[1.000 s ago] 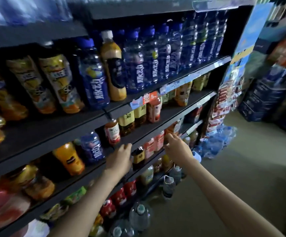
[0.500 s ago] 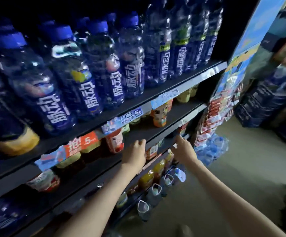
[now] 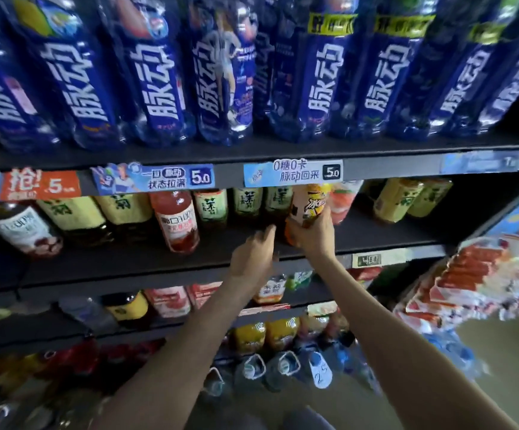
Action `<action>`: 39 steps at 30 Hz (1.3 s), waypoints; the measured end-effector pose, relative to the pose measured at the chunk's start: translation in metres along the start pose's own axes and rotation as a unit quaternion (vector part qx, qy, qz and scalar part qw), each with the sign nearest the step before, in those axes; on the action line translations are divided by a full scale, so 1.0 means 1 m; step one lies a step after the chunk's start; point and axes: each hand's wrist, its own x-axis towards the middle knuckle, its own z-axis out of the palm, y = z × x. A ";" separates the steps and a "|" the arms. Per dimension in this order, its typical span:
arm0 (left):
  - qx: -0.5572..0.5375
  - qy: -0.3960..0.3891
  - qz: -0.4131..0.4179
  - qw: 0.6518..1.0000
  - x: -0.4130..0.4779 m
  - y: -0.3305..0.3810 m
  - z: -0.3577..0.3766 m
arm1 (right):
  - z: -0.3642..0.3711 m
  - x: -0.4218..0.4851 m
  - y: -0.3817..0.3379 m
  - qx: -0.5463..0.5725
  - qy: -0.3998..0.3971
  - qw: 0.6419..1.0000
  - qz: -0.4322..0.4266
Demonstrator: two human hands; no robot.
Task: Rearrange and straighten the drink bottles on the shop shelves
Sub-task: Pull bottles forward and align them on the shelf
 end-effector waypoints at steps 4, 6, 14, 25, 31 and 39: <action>-0.096 -0.018 -0.002 0.995 0.004 0.009 0.001 | -0.010 0.000 0.002 0.003 -0.018 1.000 0.002; -0.141 -0.021 0.005 0.990 0.002 0.013 0.000 | -0.016 -0.005 0.002 0.011 -0.038 0.999 0.007; -0.252 -0.052 -0.037 0.966 -0.013 0.035 -0.007 | -0.035 -0.043 -0.006 0.035 -0.113 0.993 0.027; -0.331 -0.119 -0.069 0.934 -0.083 -0.021 -0.037 | -0.025 -0.082 -0.031 -0.015 -0.368 0.928 0.052; -0.362 -0.131 -0.158 0.909 -0.140 -0.075 -0.061 | 0.023 -0.125 -0.072 -0.057 -0.441 0.896 0.011; -0.428 -0.061 -0.234 0.871 -0.241 -0.192 -0.118 | 0.119 -0.210 -0.179 -0.077 -0.519 0.847 -0.081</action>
